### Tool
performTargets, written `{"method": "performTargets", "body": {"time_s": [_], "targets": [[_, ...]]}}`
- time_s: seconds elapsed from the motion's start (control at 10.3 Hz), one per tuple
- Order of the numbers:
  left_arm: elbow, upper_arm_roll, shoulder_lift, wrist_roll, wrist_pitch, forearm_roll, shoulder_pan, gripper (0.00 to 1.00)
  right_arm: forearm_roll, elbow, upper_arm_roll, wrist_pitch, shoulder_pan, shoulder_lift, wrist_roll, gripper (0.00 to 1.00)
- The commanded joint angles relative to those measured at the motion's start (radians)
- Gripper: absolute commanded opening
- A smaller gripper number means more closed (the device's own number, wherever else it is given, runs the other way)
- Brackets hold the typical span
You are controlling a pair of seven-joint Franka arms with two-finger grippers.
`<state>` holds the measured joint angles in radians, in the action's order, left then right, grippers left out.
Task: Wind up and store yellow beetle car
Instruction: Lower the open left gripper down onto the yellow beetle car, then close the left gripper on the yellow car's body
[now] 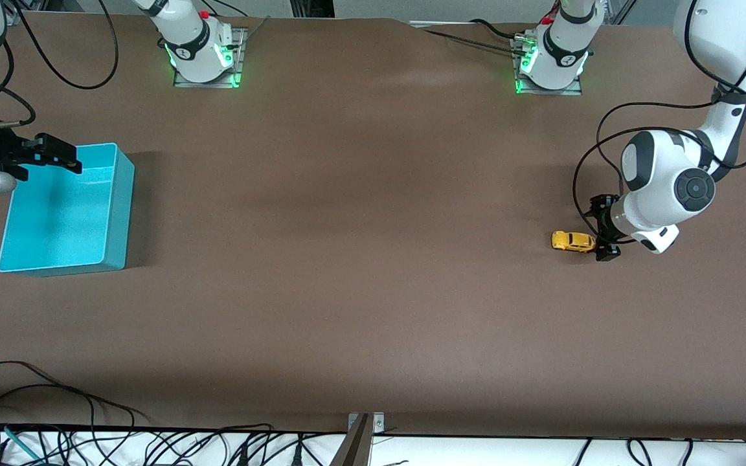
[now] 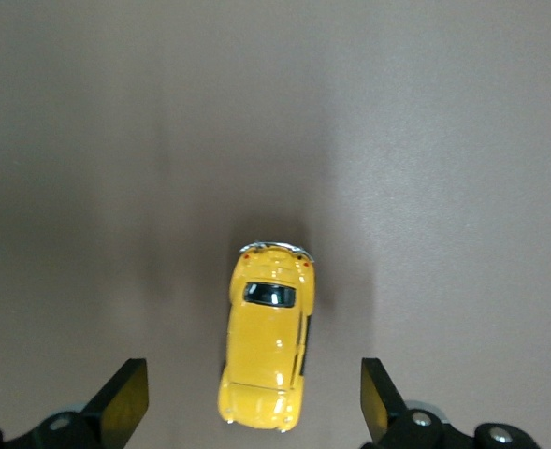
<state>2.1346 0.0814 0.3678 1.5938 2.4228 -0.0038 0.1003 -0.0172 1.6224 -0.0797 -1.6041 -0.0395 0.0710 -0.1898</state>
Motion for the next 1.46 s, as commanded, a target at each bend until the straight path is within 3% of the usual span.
{"method": "performTargets", "body": {"time_s": [0.0, 0.29, 0.39, 0.68, 0.88, 1.07, 1.36], "targets": [[-0.002, 0.001, 0.029, 0.048, 0.045, -0.012, -0.019, 1.00, 0.011, 0.005, 0.001, 0.004, 0.000, -0.007, -0.005, 1.00], [0.002, 0.003, 0.054, 0.035, 0.055, -0.002, -0.022, 0.99, 0.011, 0.007, 0.001, 0.004, 0.000, -0.007, -0.005, 1.00], [0.005, 0.003, 0.057, 0.029, 0.053, -0.001, -0.025, 0.92, 0.010, 0.005, 0.001, 0.004, 0.000, -0.007, -0.005, 1.00], [0.007, 0.003, 0.054, 0.017, 0.044, -0.001, -0.025, 0.53, 0.011, 0.007, 0.001, 0.004, 0.001, -0.007, -0.007, 1.00], [0.007, 0.003, 0.054, 0.015, 0.041, -0.001, -0.025, 0.41, 0.010, 0.011, 0.001, 0.004, 0.001, -0.008, -0.007, 1.00], [0.007, 0.003, 0.054, 0.014, 0.041, -0.001, -0.025, 0.00, 0.009, 0.011, 0.001, 0.004, 0.001, -0.007, -0.007, 1.00], [0.002, 0.005, 0.051, 0.017, 0.026, 0.028, -0.031, 0.00, 0.009, 0.011, 0.001, 0.003, 0.001, -0.007, -0.007, 1.00]]}}
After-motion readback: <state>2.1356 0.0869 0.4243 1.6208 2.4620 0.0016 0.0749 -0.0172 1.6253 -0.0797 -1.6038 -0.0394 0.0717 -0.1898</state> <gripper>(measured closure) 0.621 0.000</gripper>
